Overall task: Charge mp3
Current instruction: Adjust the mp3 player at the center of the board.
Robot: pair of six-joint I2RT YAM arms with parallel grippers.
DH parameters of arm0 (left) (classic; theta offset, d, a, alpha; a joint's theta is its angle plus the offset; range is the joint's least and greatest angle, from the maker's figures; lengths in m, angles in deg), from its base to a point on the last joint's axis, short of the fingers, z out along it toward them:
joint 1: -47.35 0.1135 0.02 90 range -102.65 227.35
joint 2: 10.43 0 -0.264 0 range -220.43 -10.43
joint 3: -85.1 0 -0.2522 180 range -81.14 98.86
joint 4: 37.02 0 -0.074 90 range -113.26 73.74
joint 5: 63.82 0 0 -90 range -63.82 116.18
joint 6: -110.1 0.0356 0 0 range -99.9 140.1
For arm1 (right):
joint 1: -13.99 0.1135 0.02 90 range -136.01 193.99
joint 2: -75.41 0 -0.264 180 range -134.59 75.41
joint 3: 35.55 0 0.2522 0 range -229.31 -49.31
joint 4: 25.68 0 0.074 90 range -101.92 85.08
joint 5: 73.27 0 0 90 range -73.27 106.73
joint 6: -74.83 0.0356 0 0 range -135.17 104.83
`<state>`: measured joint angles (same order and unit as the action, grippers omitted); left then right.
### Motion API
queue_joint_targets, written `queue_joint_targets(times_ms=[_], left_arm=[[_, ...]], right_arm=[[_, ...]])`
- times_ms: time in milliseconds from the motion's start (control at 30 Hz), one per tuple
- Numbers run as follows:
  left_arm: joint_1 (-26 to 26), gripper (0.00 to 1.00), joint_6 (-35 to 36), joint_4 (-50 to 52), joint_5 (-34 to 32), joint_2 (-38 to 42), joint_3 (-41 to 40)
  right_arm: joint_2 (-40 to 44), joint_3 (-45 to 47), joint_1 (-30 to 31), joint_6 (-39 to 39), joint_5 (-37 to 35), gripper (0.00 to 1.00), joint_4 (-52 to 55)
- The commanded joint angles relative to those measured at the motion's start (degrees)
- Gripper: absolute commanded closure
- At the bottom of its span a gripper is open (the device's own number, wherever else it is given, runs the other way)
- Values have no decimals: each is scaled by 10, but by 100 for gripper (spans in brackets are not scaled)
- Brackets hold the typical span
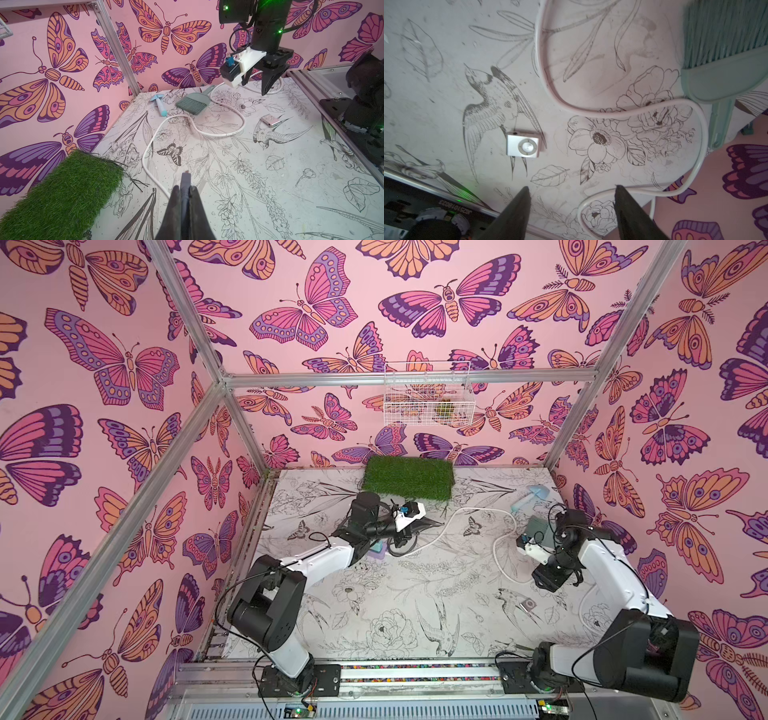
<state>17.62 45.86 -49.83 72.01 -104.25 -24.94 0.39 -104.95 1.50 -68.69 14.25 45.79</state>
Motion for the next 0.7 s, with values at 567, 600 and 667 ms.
queue_joint_targets(times_ms=[567,600,667], left_arm=[[3,100,8,19,-1,28,-5],[3,100,7,19,1,27,-4],[3,100,6,21,3,28,-1]], right_arm=[[-33,117,11,-201,-27,17,-76],[-33,130,18,-202,-29,17,-90],[-36,151,30,-204,-39,16,-111]])
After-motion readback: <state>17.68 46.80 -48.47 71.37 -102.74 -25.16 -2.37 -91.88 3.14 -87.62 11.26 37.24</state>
